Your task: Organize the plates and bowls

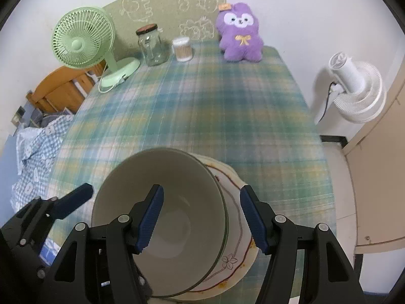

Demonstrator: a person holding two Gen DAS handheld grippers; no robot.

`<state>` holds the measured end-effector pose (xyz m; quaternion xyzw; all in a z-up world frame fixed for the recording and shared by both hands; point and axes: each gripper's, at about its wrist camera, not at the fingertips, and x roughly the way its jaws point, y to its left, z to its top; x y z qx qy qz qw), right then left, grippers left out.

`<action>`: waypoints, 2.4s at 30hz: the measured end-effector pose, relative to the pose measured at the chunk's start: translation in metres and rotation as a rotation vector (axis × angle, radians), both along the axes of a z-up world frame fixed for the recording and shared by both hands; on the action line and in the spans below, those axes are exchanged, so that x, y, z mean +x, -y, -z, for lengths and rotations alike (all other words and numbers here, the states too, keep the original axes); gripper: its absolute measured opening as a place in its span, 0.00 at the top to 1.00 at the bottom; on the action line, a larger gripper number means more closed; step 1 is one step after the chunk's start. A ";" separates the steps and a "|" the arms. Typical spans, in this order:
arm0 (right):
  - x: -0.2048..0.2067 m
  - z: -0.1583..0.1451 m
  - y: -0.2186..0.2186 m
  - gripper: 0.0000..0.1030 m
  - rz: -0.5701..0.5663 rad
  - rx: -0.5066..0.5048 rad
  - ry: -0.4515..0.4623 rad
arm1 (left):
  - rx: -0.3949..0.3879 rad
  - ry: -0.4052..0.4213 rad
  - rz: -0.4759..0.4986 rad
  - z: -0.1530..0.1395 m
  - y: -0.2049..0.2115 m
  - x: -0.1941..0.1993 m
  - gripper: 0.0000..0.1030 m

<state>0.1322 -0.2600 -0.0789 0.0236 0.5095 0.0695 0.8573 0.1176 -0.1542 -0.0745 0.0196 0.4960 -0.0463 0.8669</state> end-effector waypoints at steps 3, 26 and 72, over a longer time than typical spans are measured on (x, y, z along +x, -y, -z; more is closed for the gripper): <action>-0.004 -0.011 -0.003 0.36 0.030 -0.010 0.028 | -0.002 0.042 0.014 -0.011 -0.008 -0.002 0.30; -0.055 -0.094 -0.129 0.25 0.209 -0.067 0.236 | -0.045 0.251 0.078 -0.081 -0.150 -0.027 0.10; -0.162 -0.019 -0.137 0.07 0.226 -0.070 0.517 | -0.083 0.451 -0.068 -0.021 -0.217 -0.124 0.00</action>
